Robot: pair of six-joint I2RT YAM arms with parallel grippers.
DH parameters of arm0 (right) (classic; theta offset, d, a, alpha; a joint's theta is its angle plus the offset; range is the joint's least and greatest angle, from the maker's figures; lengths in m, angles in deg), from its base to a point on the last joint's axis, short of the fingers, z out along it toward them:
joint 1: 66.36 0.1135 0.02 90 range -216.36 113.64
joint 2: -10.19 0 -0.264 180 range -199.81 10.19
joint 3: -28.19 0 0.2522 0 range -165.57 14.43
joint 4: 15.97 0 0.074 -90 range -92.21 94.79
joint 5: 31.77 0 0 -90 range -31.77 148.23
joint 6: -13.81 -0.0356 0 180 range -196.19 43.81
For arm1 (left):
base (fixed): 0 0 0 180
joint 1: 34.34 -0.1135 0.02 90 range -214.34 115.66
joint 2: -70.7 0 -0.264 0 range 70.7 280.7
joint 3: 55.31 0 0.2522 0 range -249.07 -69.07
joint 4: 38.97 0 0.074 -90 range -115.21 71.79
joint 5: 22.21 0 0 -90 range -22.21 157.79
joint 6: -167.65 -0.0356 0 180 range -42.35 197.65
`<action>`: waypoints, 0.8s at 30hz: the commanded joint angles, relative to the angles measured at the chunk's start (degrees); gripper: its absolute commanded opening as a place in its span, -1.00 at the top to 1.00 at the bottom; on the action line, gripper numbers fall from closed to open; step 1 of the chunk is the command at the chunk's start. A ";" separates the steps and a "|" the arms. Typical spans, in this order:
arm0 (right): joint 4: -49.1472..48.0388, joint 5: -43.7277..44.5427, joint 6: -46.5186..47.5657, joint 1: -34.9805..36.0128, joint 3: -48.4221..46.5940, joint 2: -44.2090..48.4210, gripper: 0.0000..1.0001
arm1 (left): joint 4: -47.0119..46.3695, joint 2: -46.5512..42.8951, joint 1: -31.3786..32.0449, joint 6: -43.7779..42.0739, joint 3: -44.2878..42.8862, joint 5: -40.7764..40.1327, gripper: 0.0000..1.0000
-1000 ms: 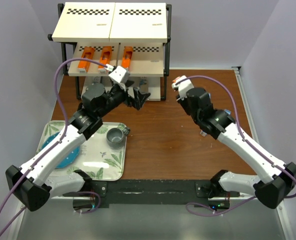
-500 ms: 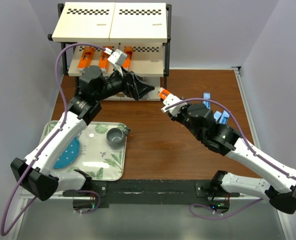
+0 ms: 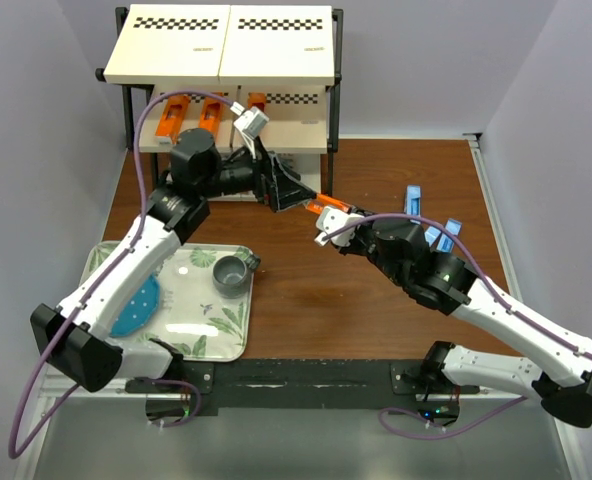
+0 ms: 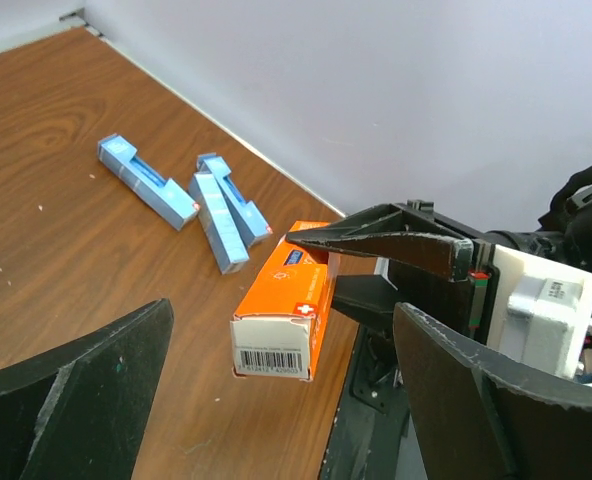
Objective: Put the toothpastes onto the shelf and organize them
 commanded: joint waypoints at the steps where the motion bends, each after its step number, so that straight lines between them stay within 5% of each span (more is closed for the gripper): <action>1: -1.86 -0.63 3.23 0.79 -2.94 1.45 0.30 | 3.66 2.25 2.74 -2.95 -3.33 1.60 -0.92; 12: -1.86 0.51 4.03 1.76 -3.03 1.45 0.29 | 10.88 6.56 5.48 -6.38 -7.03 -2.27 -0.65; 24: -2.30 1.47 4.55 2.12 -2.59 0.83 0.22 | 8.15 6.83 6.18 -5.50 -5.63 -0.78 0.25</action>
